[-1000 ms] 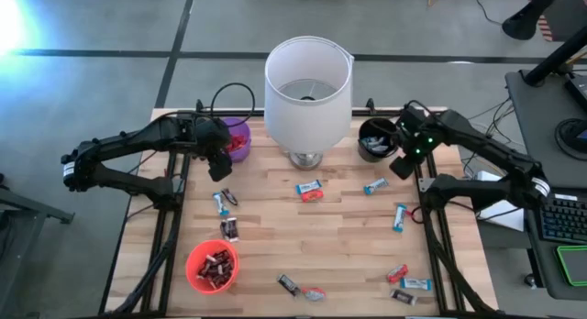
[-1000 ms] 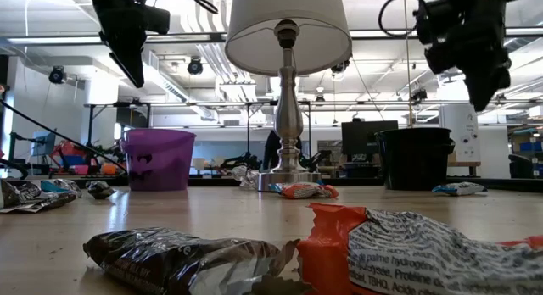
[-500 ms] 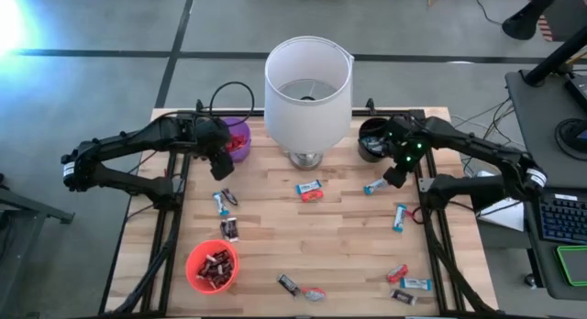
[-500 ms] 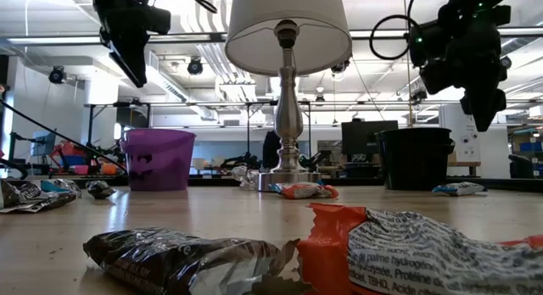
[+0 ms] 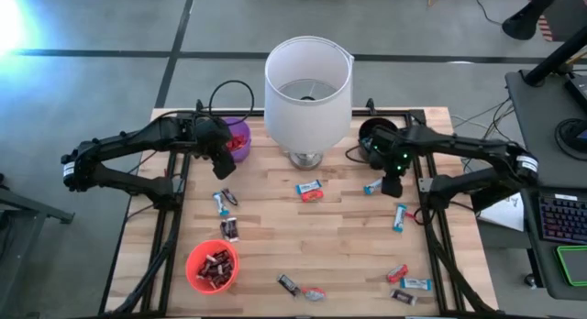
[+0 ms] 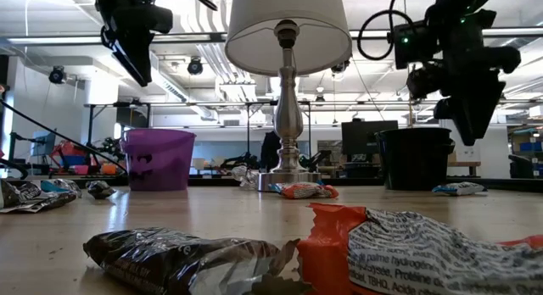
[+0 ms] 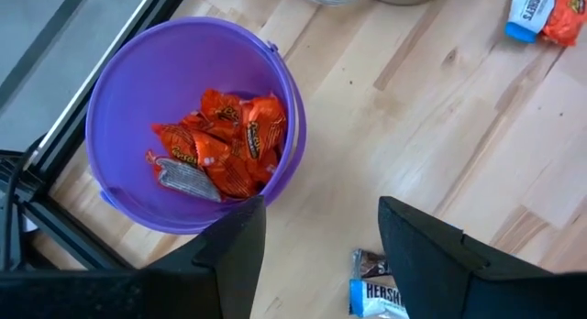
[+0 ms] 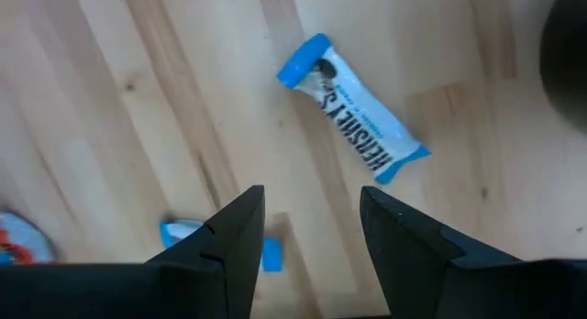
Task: Sort candy
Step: Put the white chocolate into the black bin
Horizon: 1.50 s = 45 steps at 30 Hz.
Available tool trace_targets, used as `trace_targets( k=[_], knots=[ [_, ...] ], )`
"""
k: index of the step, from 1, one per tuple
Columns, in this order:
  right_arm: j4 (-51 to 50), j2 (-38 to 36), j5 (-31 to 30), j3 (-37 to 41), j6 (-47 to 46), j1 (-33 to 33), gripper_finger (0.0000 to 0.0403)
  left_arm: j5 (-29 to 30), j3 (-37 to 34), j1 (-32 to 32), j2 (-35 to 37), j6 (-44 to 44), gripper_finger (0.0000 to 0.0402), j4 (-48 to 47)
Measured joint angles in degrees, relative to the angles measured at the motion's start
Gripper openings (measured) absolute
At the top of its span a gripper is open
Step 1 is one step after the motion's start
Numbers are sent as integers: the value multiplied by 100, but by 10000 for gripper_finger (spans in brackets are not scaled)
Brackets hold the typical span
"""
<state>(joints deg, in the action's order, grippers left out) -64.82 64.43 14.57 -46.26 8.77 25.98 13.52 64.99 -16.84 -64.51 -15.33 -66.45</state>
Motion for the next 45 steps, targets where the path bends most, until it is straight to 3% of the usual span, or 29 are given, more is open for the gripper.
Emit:
trace_targets(
  k=[18,22,29,45],
  knots=[
    [653,889,-401,-24,660,-151,171,2,0,0,0,-47,194,47],
    [594,909,-312,-20,508,-172,171,2,0,-2,-1,-47,194,94],
    [566,895,393,22,423,-462,171,2,0,0,-2,-47,194,100],
    [512,843,234,-221,182,-726,171,4,0,-2,-2,-25,194,126]
  ],
)
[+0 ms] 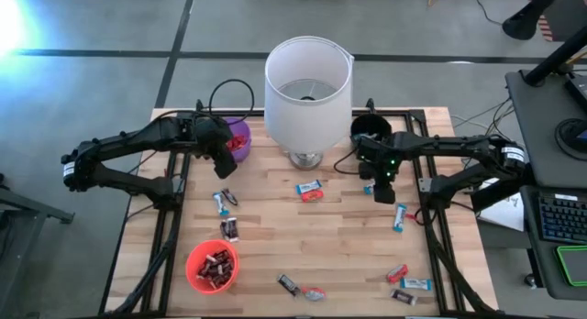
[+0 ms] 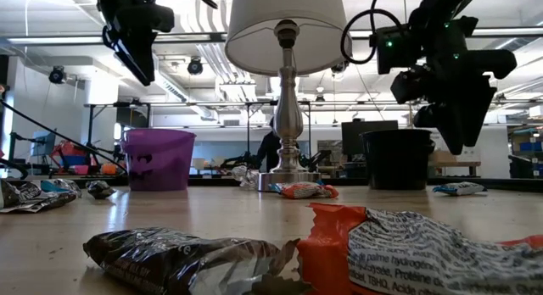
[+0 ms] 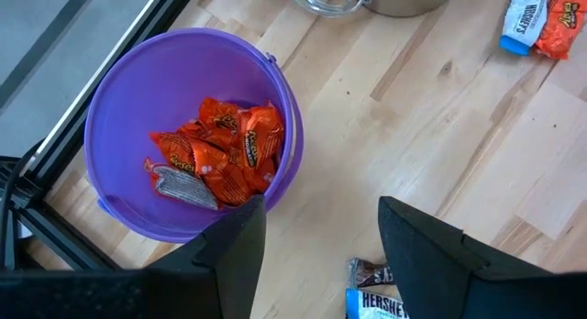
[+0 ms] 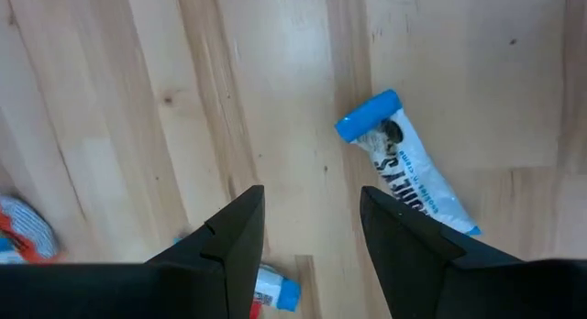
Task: Sort candy
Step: Put the white chocolate into the black bin
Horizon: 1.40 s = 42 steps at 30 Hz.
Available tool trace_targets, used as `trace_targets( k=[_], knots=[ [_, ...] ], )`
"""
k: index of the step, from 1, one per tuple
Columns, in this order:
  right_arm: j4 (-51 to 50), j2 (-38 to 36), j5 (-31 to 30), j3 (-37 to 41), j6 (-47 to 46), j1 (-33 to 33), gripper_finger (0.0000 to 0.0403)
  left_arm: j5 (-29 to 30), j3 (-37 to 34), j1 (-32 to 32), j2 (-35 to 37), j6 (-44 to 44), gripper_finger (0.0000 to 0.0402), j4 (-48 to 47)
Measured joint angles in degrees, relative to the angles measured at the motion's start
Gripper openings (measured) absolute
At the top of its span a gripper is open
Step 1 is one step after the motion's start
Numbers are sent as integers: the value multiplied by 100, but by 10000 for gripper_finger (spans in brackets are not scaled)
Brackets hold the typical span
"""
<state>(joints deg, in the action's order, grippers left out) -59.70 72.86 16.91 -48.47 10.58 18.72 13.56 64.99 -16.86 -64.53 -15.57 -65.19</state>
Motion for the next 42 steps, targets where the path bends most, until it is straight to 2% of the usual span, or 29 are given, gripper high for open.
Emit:
trace_targets(
  k=[5,12,22,42],
  knots=[
    [29,35,-50,5,723,-26,171,0,0,2,0,0,194,11],
    [288,320,-60,9,957,-96,171,0,0,2,0,0,194,11],
    [367,966,-608,11,1060,-96,171,0,0,1,0,-17,194,6],
    [566,1014,-801,13,740,-217,171,0,0,1,0,-22,194,4]
  ],
)
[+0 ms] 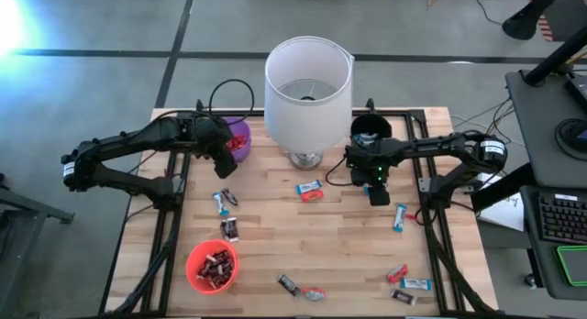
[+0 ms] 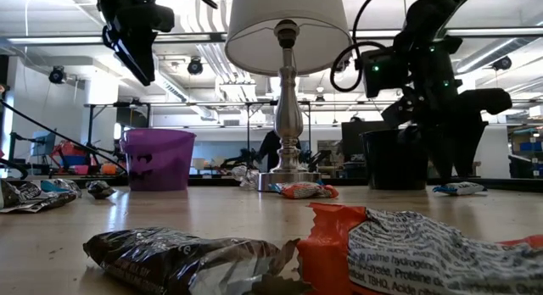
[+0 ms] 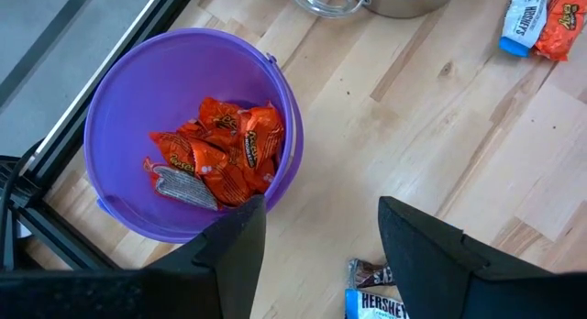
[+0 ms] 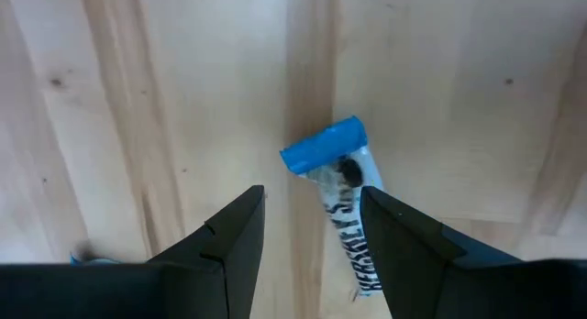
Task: Sort candy
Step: Put the white chocolate into the black bin
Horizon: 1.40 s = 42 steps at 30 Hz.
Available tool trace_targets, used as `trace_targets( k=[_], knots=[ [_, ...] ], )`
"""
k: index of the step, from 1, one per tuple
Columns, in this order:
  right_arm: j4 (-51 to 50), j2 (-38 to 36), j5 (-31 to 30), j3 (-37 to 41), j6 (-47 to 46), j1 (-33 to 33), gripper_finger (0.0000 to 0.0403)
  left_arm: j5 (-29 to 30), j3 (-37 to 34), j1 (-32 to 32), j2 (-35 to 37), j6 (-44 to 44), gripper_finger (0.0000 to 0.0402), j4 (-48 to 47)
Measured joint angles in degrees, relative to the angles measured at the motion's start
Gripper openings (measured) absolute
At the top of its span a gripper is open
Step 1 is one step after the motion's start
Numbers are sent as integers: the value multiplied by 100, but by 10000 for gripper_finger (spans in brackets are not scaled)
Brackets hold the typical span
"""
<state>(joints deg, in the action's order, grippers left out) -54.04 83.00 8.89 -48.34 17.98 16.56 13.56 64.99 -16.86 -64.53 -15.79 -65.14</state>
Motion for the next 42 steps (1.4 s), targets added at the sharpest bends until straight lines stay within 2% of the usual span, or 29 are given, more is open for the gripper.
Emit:
trace_targets(
  k=[8,13,26,33,37,42],
  knots=[
    [-7,3,-10,0,5,-389,171,0,0,0,0,0,194,0],
    [42,46,-486,0,6,-386,171,0,0,2,0,-2,194,0],
    [232,239,-486,164,-53,-391,171,0,0,0,0,-151,194,0],
    [287,297,-740,223,-74,-393,168,0,0,-1,0,-151,194,0],
    [304,297,-735,225,-230,-393,138,0,0,0,0,-151,194,0],
    [279,297,-704,227,-278,-393,60,0,0,0,0,-151,194,0]
  ],
)
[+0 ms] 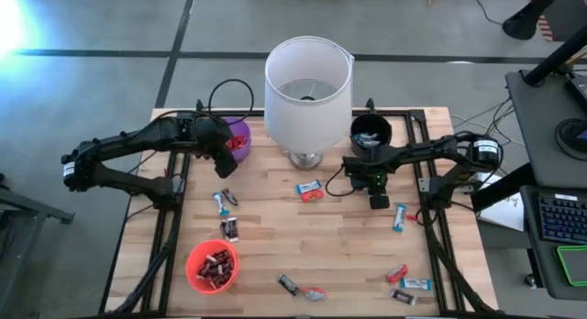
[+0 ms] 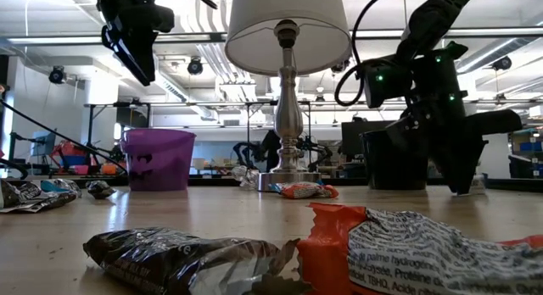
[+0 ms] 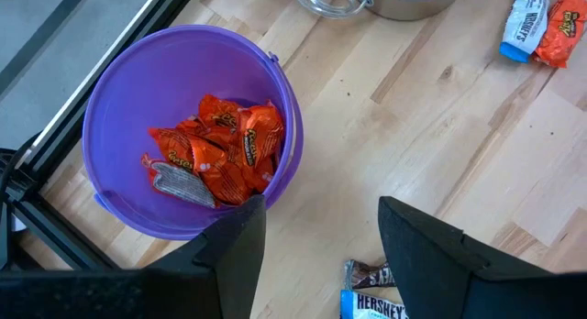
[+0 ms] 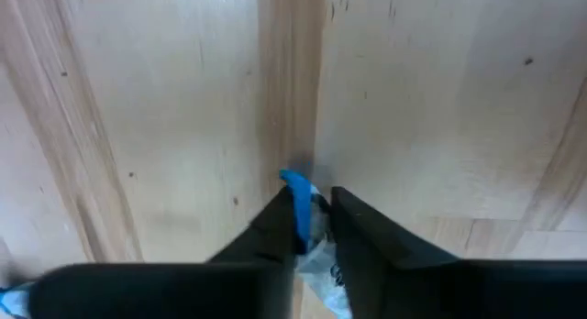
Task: Sort candy
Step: Put the white chocolate into the black bin
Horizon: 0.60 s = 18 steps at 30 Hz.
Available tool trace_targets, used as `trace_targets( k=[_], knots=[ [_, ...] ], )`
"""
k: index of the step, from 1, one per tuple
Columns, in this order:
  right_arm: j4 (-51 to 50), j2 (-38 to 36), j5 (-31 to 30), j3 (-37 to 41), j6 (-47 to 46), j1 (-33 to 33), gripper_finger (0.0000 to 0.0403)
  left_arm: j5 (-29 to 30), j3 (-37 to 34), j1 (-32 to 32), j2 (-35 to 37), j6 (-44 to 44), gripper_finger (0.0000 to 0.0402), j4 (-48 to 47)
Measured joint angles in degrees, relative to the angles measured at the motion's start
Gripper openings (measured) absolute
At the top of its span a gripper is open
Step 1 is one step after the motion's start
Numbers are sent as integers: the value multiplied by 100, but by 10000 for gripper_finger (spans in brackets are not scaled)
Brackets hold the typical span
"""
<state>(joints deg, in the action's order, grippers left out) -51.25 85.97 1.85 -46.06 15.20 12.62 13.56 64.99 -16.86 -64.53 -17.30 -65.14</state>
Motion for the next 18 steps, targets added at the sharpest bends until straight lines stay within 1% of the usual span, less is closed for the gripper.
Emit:
trace_targets(
  k=[2,4,8,11,14,18],
  knots=[
    [-53,0,8,0,-46,0,29,0,0,1,0,0,194,0],
    [-138,0,13,-8,-130,0,17,0,0,0,0,2,194,0],
    [-368,-30,53,-149,-362,0,15,0,0,1,0,15,194,0],
    [-516,-145,234,-321,-614,-2,14,0,0,0,0,20,194,0],
    [-688,-345,416,-622,-929,-6,14,0,0,1,0,22,194,0],
    [-968,-656,408,-1159,-1391,-55,13,-2,0,1,0,22,194,0]
  ],
)
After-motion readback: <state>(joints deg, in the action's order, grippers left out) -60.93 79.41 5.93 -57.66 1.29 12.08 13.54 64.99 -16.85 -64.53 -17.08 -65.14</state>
